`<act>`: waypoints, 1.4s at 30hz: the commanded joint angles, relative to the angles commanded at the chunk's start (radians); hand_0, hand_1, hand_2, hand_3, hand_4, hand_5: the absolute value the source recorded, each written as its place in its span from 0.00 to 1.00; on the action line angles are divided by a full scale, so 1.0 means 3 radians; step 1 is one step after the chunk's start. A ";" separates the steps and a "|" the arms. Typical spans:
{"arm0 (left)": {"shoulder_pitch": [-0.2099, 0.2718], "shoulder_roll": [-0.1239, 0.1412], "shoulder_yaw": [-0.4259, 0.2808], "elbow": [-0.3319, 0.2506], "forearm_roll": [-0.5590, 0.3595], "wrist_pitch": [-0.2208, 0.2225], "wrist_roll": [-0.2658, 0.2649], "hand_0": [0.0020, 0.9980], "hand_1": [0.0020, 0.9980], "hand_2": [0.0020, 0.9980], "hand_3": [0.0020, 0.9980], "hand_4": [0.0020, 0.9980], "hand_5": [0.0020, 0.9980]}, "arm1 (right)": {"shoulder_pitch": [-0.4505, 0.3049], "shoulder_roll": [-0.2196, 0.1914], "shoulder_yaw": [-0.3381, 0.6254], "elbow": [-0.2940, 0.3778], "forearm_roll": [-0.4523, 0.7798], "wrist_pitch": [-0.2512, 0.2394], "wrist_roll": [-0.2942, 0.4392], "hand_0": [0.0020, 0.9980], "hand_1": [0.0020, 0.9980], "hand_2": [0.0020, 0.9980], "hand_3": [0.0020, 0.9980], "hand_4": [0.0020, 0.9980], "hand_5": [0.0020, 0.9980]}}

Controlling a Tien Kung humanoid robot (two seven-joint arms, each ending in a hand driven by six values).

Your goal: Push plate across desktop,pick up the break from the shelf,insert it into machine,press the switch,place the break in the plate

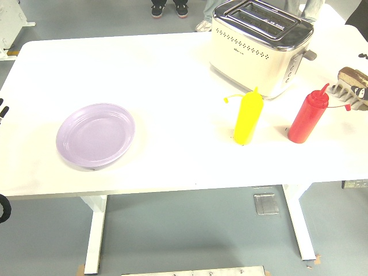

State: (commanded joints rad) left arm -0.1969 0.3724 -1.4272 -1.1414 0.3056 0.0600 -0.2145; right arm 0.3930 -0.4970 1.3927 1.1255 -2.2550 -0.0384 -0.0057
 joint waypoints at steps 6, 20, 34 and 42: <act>-0.0064 -0.0028 0.0107 0.0073 -0.0062 -0.0001 -0.0013 0.82 0.77 0.71 0.69 0.85 1.00 | 0.0034 0.0030 -0.0046 -0.0111 0.0077 -0.0111 0.0029 0.71 0.71 0.76 0.80 0.80 0.25; -0.0234 -0.0123 0.0411 0.0250 -0.0145 -0.0006 -0.0017 0.82 0.77 0.71 0.68 0.84 1.00 | 0.0101 0.0065 -0.0184 -0.0332 0.0247 -0.0393 0.0085 0.63 0.64 0.66 0.73 0.75 0.22; -0.0353 -0.0231 0.0718 0.0363 -0.0197 -0.0017 0.0005 0.82 0.76 0.71 0.68 0.84 1.00 | 0.0143 0.0088 -0.0298 -0.0452 0.0295 -0.0547 0.0102 0.58 0.60 0.56 0.58 0.69 0.19; -0.0389 -0.0249 0.0846 0.0360 -0.0239 -0.0023 0.0030 0.82 0.76 0.71 0.68 0.84 1.00 | 0.0158 0.0093 -0.0335 -0.0470 0.0300 -0.0614 0.0094 0.57 0.59 0.53 0.51 0.66 0.17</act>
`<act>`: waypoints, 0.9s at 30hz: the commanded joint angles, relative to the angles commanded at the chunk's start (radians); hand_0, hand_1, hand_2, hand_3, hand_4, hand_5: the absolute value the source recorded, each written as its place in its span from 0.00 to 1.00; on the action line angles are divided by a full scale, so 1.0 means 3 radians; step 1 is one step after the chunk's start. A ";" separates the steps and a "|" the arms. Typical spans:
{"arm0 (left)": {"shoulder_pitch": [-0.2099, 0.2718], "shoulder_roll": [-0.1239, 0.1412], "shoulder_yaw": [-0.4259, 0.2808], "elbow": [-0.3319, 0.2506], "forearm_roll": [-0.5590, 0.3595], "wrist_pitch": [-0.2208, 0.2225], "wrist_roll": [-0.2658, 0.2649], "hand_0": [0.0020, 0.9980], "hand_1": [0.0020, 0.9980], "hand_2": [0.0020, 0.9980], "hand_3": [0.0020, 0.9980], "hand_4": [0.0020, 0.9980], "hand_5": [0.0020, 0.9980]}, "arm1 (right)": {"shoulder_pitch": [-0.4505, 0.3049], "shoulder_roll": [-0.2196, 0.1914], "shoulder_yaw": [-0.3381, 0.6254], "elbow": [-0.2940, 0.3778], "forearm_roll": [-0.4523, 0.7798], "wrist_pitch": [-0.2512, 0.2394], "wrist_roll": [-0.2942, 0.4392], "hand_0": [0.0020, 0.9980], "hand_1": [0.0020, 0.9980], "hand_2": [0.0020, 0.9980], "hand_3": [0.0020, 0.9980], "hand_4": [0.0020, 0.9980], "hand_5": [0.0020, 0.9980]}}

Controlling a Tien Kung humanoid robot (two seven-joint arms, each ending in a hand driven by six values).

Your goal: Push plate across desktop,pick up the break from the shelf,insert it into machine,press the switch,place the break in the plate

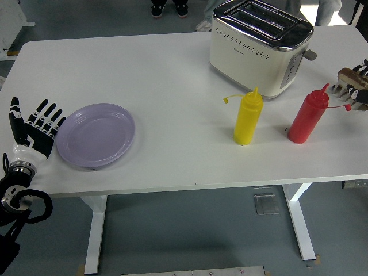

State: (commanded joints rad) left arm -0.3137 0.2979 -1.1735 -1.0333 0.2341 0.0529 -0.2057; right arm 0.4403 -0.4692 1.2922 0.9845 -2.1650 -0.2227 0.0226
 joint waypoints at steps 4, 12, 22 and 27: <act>-0.0019 -0.0004 0.0098 -0.0031 -0.0014 -0.0001 0.0019 0.82 0.76 0.71 0.68 0.83 1.00 | 0.0010 0.0003 -0.0018 -0.0006 0.0009 -0.0032 -0.0001 0.56 0.58 0.51 0.47 0.56 0.10; -0.0063 -0.0003 0.0288 -0.0107 -0.0051 0.0003 0.0042 0.82 0.76 0.71 0.68 0.83 1.00 | 0.0024 0.0013 -0.0023 -0.0035 0.0014 -0.0095 0.0000 0.55 0.57 0.50 0.47 0.46 0.04; -0.0113 -0.0013 0.0467 -0.0174 -0.0086 0.0010 0.0062 0.82 0.76 0.71 0.68 0.83 1.00 | 0.0044 0.0010 -0.0004 -0.0040 0.0026 -0.0188 0.0002 0.54 0.56 0.49 0.45 0.43 0.02; -0.0127 -0.0016 0.0505 -0.0200 -0.0089 0.0012 0.0068 0.82 0.76 0.71 0.68 0.83 1.00 | 0.0051 0.0007 -0.0007 -0.0018 0.0075 -0.0204 -0.0020 0.53 0.55 0.49 0.45 0.43 0.02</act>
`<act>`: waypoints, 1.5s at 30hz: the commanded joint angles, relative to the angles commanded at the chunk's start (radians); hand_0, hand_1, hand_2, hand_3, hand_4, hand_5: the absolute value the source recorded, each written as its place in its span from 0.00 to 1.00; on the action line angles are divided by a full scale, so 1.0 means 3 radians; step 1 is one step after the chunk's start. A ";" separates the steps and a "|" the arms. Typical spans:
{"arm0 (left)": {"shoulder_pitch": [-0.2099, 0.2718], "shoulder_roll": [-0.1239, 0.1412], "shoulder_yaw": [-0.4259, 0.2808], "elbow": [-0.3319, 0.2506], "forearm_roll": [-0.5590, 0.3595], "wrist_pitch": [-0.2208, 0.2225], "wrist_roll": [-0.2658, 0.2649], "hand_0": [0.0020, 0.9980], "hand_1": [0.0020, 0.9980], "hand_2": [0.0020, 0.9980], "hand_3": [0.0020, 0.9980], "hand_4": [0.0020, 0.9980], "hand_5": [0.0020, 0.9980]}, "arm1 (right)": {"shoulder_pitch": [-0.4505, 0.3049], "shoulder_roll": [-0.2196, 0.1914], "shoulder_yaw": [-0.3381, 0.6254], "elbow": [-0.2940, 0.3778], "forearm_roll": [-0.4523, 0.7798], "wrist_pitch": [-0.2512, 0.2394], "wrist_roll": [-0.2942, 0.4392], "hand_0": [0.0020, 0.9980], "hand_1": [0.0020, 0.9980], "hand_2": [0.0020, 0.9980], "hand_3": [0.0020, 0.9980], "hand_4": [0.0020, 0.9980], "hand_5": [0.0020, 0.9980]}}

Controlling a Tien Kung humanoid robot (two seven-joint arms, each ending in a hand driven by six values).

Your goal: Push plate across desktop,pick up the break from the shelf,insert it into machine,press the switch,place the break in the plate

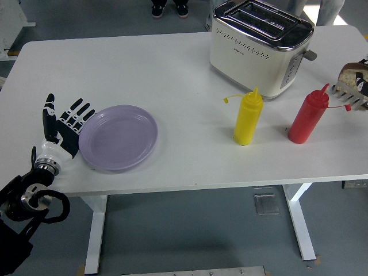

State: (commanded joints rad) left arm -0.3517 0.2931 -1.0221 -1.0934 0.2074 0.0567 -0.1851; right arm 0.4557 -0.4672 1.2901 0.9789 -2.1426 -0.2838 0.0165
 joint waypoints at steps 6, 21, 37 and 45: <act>-0.0014 -0.0001 0.0028 -0.0029 -0.0010 0.0000 0.0009 0.82 0.76 0.71 0.68 0.83 1.00 | 0.0003 0.0002 0.0008 0.0063 0.0124 -0.0047 -0.0047 0.51 0.54 0.48 0.44 0.42 0.03; -0.0065 -0.0015 0.0118 -0.0074 -0.0058 0.0001 0.0026 0.82 0.76 0.71 0.68 0.83 1.00 | -0.0014 -0.0024 0.0049 0.0297 0.0609 -0.0107 -0.0273 0.48 0.52 0.48 0.42 0.17 0.00; -0.0135 -0.0044 0.0265 -0.0097 -0.0105 0.0000 0.0034 0.82 0.77 0.72 0.68 0.83 1.00 | -0.0016 -0.0056 0.0128 0.0514 0.0985 -0.0162 -0.0475 0.46 0.51 0.48 0.41 0.13 0.00; -0.0198 -0.0066 0.0388 -0.0096 -0.0152 -0.0001 0.0043 0.82 0.76 0.72 0.68 0.83 1.00 | -0.0036 -0.0091 0.0193 0.0663 0.1026 -0.0189 -0.0488 0.46 0.51 0.48 0.41 0.12 0.00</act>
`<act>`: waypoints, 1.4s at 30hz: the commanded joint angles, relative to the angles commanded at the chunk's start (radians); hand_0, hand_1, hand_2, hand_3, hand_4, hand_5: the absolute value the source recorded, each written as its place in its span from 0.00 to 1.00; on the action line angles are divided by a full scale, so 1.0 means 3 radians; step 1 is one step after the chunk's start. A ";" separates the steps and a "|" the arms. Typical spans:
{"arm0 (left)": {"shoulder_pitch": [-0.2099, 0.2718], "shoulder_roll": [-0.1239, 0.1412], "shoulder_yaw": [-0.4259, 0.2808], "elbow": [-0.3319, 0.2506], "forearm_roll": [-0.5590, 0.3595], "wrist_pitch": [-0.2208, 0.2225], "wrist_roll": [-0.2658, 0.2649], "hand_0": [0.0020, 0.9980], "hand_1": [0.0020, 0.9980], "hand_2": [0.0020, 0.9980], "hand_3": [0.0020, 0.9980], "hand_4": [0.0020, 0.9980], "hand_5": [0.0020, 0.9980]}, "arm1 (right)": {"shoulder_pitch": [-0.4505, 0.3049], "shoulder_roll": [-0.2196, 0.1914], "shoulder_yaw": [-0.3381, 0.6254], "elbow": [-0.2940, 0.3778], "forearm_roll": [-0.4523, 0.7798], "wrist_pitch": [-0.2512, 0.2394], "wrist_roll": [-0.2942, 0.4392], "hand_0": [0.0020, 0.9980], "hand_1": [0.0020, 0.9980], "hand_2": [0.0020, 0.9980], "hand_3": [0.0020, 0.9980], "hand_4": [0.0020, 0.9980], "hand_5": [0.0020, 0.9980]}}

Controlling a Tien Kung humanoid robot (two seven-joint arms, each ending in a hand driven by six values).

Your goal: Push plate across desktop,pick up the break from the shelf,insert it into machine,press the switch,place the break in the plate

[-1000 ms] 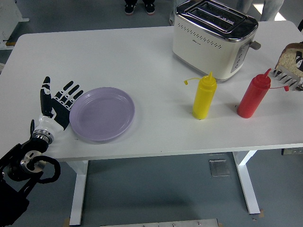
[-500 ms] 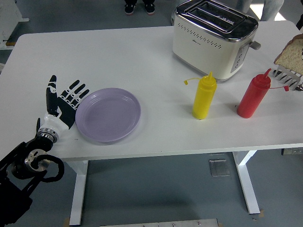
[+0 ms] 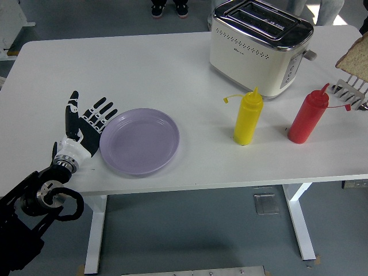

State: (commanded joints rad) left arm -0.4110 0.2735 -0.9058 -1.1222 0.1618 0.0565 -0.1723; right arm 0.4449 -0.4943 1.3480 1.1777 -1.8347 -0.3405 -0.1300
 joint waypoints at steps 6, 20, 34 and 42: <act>-0.0063 -0.0023 0.0147 -0.0007 -0.0027 -0.0006 0.0024 0.82 0.77 0.72 0.68 0.82 1.00 | 0.0009 -0.0035 0.0008 0.0125 0.0057 0.0008 -0.0031 0.45 0.50 0.48 0.41 0.10 0.00; -0.0189 -0.0060 0.0384 -0.0021 -0.0075 0.0000 0.0029 0.82 0.77 0.72 0.69 0.82 1.00 | 0.0233 -0.0260 -0.0182 0.0509 0.0380 0.0092 -0.0226 0.45 0.50 0.47 0.41 0.10 0.00; -0.0265 -0.0057 0.0569 -0.0045 -0.0107 0.0007 0.0034 0.82 0.77 0.72 0.69 0.82 1.00 | 0.0666 -0.0591 -0.0410 0.0840 0.1110 0.0240 -0.0838 0.45 0.50 0.47 0.40 0.10 0.00; -0.0282 -0.0049 0.0569 -0.0045 -0.0107 0.0016 0.0032 0.82 0.77 0.72 0.69 0.82 1.00 | 0.0907 -0.0633 -0.0538 0.1002 0.1616 0.0225 -0.0955 0.45 0.50 0.47 0.41 0.10 0.00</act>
State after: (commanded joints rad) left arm -0.4957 0.2588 -0.7351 -1.1358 0.1295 0.0612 -0.1626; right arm 0.7170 -0.6844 1.1866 1.4782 -1.3499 -0.2730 -0.4165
